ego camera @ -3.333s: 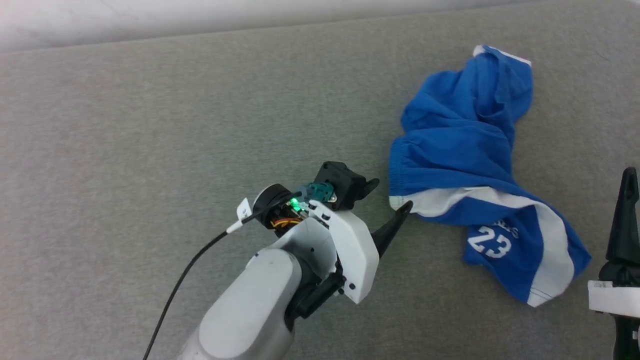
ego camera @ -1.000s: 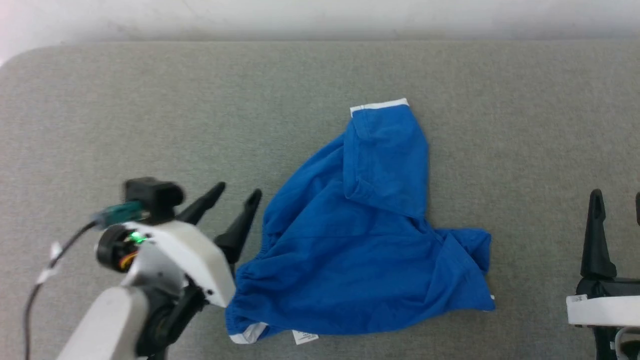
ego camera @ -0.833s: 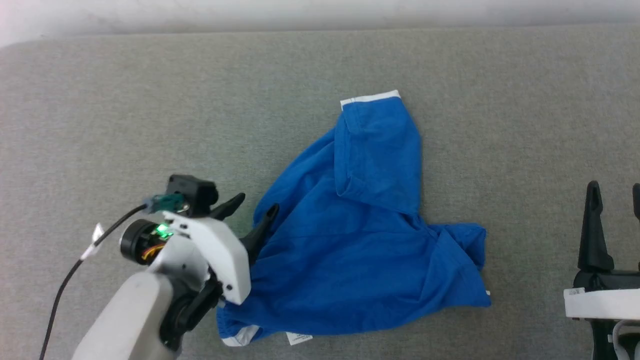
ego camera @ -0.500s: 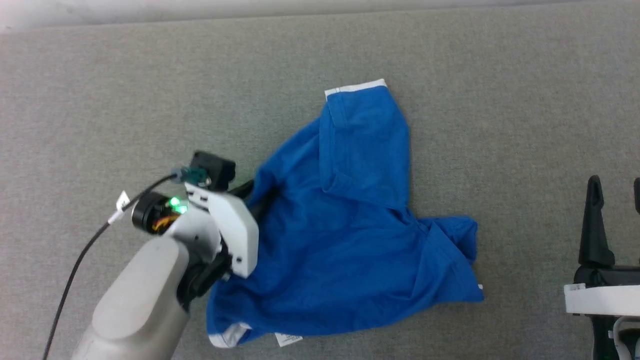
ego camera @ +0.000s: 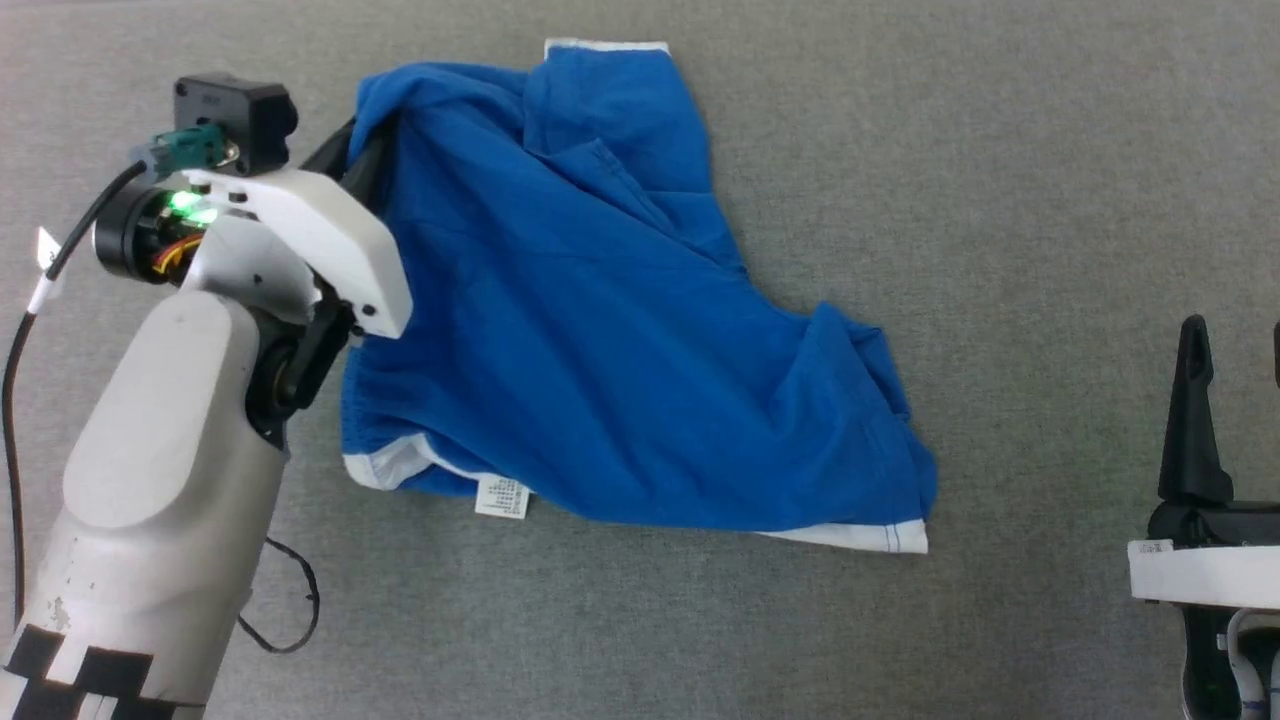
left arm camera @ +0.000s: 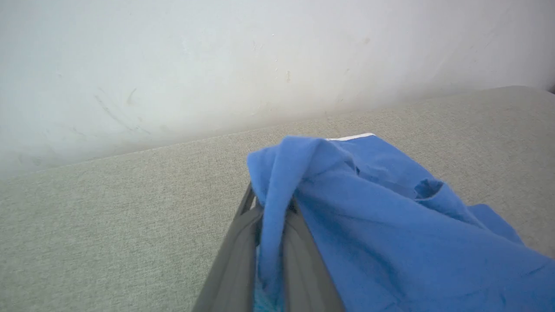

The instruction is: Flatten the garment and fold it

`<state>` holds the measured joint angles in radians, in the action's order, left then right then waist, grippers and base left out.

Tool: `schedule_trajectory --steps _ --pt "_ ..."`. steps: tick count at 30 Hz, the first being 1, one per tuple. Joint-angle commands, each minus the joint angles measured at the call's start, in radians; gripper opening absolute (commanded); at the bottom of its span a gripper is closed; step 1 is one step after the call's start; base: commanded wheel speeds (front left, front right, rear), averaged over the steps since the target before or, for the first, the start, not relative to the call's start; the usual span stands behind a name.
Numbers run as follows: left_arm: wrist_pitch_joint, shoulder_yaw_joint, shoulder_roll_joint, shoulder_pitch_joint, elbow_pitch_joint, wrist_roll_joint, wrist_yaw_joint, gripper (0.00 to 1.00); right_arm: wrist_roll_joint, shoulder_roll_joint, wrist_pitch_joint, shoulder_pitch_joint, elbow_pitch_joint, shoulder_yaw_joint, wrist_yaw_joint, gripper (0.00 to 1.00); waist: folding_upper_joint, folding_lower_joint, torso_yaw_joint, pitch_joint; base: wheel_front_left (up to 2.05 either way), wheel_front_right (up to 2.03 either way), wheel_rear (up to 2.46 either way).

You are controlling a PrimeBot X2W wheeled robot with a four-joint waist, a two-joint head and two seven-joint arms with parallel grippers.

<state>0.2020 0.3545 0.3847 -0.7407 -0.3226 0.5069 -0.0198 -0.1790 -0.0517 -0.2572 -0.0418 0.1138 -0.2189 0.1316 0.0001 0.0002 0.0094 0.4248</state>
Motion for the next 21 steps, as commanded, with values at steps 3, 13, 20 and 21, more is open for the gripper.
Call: schedule_trajectory --steps 3,13,20,21 --pt "-0.031 -0.012 -0.009 -0.006 -0.041 0.008 0.007 1.00 -0.010 0.001 -0.005 -0.018 -0.007 0.000 -0.001 1.00 -0.0001 -0.0002 -0.014 0.015 0.00 0.00 0.00" --pt "-0.222 -0.073 -0.059 0.086 0.100 0.086 -0.022 1.00 0.001 0.001 -0.005 0.004 -0.033 -0.007 -0.001 1.00 -0.0001 -0.0002 0.019 -0.068 0.00 0.00 0.00" --pt "-0.434 -0.162 -0.025 0.379 0.391 0.008 0.073 1.00 -0.007 0.001 -0.005 0.051 -0.055 0.010 -0.001 1.00 -0.0001 -0.0002 0.042 -0.144 0.00 0.00 0.00" --pt "-0.446 -0.177 -0.033 0.436 0.423 -0.001 0.092 1.00 -0.010 0.001 -0.005 0.057 -0.058 0.014 -0.001 1.00 -0.0001 -0.0002 0.044 -0.151 0.00 0.00 0.00"
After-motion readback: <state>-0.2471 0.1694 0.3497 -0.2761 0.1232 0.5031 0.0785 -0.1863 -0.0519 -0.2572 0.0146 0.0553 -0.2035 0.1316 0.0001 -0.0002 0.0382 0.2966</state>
